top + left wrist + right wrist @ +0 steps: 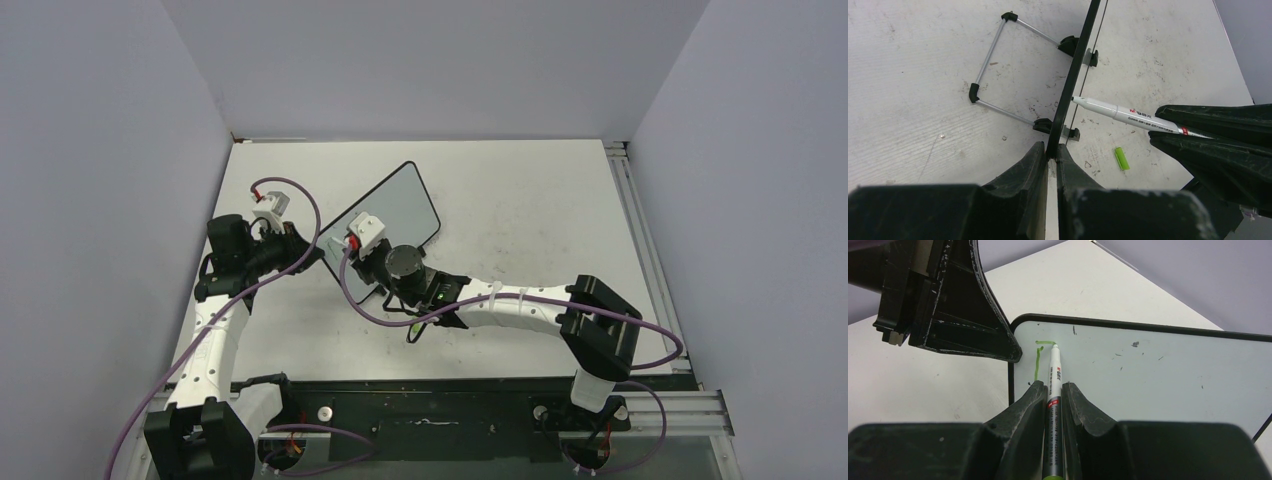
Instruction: Write a sentence on the whiteboard
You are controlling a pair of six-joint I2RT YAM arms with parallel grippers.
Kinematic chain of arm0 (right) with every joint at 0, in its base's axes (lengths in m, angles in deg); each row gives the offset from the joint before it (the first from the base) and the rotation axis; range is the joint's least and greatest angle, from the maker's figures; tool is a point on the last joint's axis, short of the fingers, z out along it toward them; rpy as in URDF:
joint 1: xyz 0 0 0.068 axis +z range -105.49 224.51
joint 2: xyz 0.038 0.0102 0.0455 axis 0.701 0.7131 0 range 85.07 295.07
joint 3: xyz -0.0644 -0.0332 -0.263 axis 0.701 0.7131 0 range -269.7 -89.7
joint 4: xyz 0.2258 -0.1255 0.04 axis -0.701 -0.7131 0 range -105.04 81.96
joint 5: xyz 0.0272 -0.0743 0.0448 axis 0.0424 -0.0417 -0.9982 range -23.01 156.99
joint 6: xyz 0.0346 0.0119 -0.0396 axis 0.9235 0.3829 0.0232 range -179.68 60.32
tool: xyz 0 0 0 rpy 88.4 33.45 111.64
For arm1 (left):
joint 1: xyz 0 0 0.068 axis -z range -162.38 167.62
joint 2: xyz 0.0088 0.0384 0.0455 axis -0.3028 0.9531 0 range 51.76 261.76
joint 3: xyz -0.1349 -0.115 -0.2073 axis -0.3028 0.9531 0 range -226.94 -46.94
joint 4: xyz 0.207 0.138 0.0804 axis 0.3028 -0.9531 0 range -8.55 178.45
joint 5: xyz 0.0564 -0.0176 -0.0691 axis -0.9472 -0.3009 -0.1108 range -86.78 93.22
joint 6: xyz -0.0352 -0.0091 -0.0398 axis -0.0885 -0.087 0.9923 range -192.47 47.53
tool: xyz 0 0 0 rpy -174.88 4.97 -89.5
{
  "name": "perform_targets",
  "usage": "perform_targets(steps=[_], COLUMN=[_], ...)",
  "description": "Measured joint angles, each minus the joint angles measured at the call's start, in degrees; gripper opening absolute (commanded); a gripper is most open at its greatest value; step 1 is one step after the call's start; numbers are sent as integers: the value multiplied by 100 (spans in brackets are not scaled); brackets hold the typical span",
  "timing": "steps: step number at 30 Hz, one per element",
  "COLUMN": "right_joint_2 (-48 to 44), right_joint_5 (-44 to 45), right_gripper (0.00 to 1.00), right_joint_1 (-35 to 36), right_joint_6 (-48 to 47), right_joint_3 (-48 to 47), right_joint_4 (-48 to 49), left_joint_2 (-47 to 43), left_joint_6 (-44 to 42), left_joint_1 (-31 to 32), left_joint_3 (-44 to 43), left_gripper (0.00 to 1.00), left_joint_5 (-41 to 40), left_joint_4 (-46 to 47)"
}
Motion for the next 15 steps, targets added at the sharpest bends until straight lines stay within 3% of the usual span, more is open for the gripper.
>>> perform_targets(steps=[15], right_joint_2=[-2], right_joint_5=[116], right_gripper=[5], right_joint_1=[4], right_joint_6=[-4], right_joint_3=[153], right_joint_4=[103], left_joint_2=[0], left_joint_6=[0], left_joint_1=[-2], left_joint_3=[0], left_gripper=[0], left_joint_5=[-17], left_joint_4=[-2])
